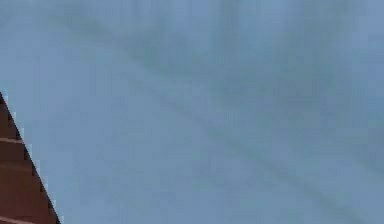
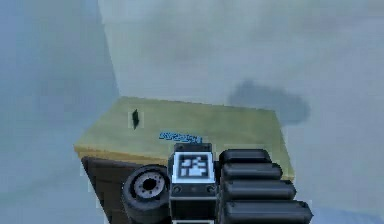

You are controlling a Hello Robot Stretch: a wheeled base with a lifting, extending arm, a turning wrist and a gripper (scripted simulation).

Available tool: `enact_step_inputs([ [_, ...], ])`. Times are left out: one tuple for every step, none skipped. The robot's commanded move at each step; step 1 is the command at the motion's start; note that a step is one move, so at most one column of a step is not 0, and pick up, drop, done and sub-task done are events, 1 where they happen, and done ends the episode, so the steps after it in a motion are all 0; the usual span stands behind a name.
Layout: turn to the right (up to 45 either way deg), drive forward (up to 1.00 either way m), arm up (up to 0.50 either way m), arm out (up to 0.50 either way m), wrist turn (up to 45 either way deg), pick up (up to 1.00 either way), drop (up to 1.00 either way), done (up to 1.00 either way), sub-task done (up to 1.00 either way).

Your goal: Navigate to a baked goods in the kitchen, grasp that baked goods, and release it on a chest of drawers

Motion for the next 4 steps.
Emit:
enact_step_inputs([
  [45.0,0.00,0.00,0.00,0.0,0.00,0.00,0.00,0.00],
  [9.0,0.00,0.00,0.00,0.0,0.00,0.00,0.00,0.00],
  [0.0,0.25,0.00,0.00,0.0,0.00,0.00,0.00,0.00],
  [-45.0,0.00,0.00,0.00,0.0,0.00,0.00,0.00,0.00],
])
